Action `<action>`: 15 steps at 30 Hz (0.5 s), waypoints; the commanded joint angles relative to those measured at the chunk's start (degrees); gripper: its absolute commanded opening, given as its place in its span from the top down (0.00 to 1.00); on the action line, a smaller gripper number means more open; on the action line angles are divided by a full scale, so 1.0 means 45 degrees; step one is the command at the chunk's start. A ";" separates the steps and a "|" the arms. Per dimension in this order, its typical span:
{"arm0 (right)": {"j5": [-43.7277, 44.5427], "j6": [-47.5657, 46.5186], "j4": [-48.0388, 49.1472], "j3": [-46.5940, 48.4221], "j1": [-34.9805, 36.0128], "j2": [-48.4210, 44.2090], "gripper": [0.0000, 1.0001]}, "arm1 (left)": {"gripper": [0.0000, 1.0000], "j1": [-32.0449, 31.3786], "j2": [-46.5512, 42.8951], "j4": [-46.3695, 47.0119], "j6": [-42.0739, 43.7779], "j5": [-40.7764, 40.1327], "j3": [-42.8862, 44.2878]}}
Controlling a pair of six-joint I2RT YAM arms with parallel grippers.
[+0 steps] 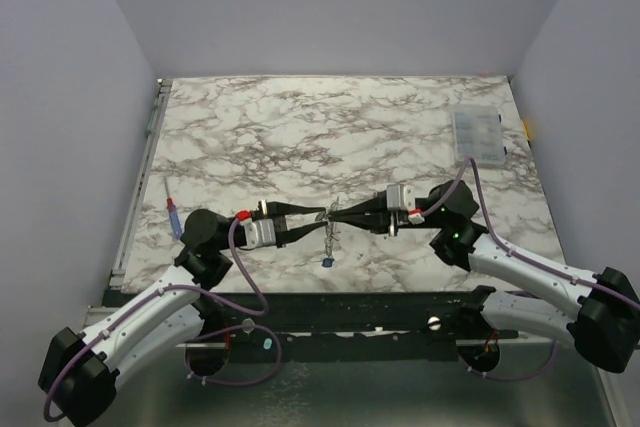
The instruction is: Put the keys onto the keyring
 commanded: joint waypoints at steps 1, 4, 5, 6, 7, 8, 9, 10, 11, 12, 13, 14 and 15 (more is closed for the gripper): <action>-0.0263 -0.0717 -0.1085 0.0507 0.0100 0.0004 0.99 | 0.66 -0.0041 0.0063 0.0118 -0.0246 0.1280 0.0175; -0.0253 -0.0846 -0.1225 0.0616 0.0103 0.0067 0.99 | 0.65 -0.0039 0.0217 0.0038 -0.0255 0.1465 0.0192; -0.0296 -0.0858 -0.1291 0.0671 0.0100 0.0120 0.99 | 0.64 -0.0041 0.0260 0.0017 -0.0259 0.1507 0.0210; -0.0343 -0.0891 -0.1348 0.0715 0.0110 0.0165 0.99 | 0.65 -0.0042 0.0320 0.0006 -0.0261 0.1524 0.0227; -0.0402 -0.0912 -0.1382 0.0740 0.0099 0.0210 0.99 | 0.67 -0.0042 0.0342 -0.0005 -0.0242 0.1490 0.0246; -0.0459 -0.0907 -0.1364 0.0763 0.0100 0.0250 0.99 | 0.69 -0.0029 0.0371 -0.0018 -0.0245 0.1417 0.0246; -0.0485 -0.0907 -0.1342 0.0765 0.0100 0.0240 0.99 | 0.70 -0.0040 0.0390 -0.0037 -0.0233 0.1364 0.0251; -0.0511 -0.0890 -0.1288 0.0778 0.0100 0.0246 0.99 | 0.71 -0.0042 0.0413 -0.0069 -0.0205 0.1287 0.0251; -0.0526 -0.0885 -0.1226 0.0780 0.0105 0.0245 0.99 | 0.71 -0.0042 0.0427 -0.0112 -0.0164 0.1209 0.0249; -0.0540 -0.0870 -0.1196 0.0760 0.0101 0.0213 0.99 | 0.71 -0.0042 0.0421 -0.0178 -0.0113 0.1104 0.0251; -0.0547 -0.0865 -0.1192 0.0753 0.0100 0.0194 0.99 | 0.71 -0.0027 0.0403 -0.0238 -0.0055 0.0983 0.0269; -0.0572 -0.0855 -0.1174 0.0752 0.0100 0.0172 0.99 | 0.71 -0.0023 0.0372 -0.0297 0.0030 0.0873 0.0271; -0.0575 -0.0851 -0.1172 0.0754 0.0100 0.0135 0.99 | 0.69 -0.0012 0.0319 -0.0355 0.0090 0.0737 0.0254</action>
